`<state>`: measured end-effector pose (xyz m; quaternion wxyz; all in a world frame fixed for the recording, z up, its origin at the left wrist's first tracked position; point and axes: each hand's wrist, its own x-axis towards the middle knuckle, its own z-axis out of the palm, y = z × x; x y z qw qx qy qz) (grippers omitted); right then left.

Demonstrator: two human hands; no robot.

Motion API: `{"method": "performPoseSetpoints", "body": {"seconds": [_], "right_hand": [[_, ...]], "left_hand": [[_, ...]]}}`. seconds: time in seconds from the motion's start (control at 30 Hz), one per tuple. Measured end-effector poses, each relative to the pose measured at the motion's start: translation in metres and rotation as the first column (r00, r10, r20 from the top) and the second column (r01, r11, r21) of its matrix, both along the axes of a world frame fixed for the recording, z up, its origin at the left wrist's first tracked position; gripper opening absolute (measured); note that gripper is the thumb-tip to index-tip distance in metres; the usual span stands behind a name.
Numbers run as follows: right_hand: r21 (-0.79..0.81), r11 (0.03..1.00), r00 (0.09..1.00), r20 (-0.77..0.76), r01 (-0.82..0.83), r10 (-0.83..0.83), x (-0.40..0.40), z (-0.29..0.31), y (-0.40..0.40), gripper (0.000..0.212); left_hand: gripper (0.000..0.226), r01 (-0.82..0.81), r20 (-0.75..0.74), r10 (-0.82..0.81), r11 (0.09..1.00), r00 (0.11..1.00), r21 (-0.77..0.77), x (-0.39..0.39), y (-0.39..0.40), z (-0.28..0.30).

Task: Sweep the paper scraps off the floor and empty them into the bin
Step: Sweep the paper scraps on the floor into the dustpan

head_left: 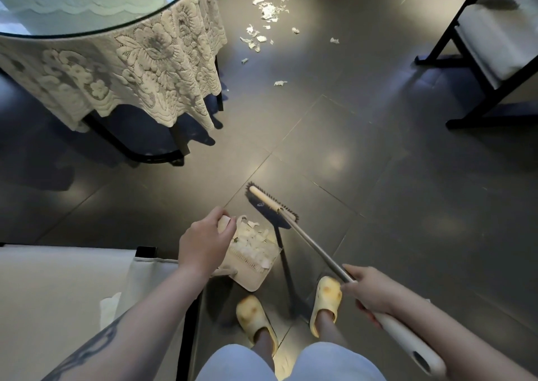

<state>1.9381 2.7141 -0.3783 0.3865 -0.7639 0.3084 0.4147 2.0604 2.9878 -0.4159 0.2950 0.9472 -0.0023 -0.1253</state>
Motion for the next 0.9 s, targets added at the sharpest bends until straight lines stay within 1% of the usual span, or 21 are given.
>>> {"method": "performPoseSetpoints", "body": {"seconds": [0.07,0.13,0.23,0.3,0.43,0.53,0.7,0.83,0.9], "right_hand": [[-0.043,0.998,0.999,-0.005,-0.051,0.05,0.012,-0.012,0.008,0.025],[-0.055,0.997,0.998,-0.036,-0.057,0.055,0.022,-0.026,0.019,0.025],[-0.007,1.0,0.996,-0.091,0.005,-0.006,0.027,-0.045,0.035,0.026],[0.019,1.0,0.994,-0.109,-0.009,0.011,0.026,-0.051,0.045,0.026],[0.068,0.994,0.985,-0.15,-0.082,0.091,0.015,-0.041,0.056,0.031],[0.094,0.994,0.983,-0.17,-0.058,0.073,0.002,-0.024,0.047,0.033],[0.079,0.997,0.994,-0.107,0.004,0.005,-0.02,0.003,0.016,0.038],[0.038,0.999,0.999,-0.039,-0.022,0.023,-0.004,0.016,0.008,0.033],[-0.004,0.998,0.997,-0.025,-0.066,0.066,0.015,0.013,0.012,0.033]], "left_hand": [[0.02,0.003,-0.006,-0.003,1.0,1.0,-0.005,-0.001,0.0,0.0],[0.02,0.012,-0.005,-0.012,1.0,1.0,-0.007,-0.002,0.0,-0.001],[0.019,0.011,-0.003,-0.011,1.0,1.0,-0.009,-0.003,0.002,-0.001],[0.019,0.007,0.002,-0.007,1.0,1.0,-0.005,-0.004,0.002,-0.001],[0.016,0.008,-0.002,-0.008,1.0,1.0,-0.002,-0.005,0.005,-0.002],[0.018,0.009,-0.004,-0.009,1.0,1.0,-0.011,-0.004,0.006,-0.002],[0.014,0.036,-0.009,-0.036,0.999,0.999,-0.008,-0.003,0.008,0.001],[0.016,0.005,0.011,-0.005,0.999,1.0,0.048,-0.008,0.016,0.007],[0.017,-0.029,0.018,0.028,0.998,0.999,0.047,-0.014,0.022,0.008]]}}
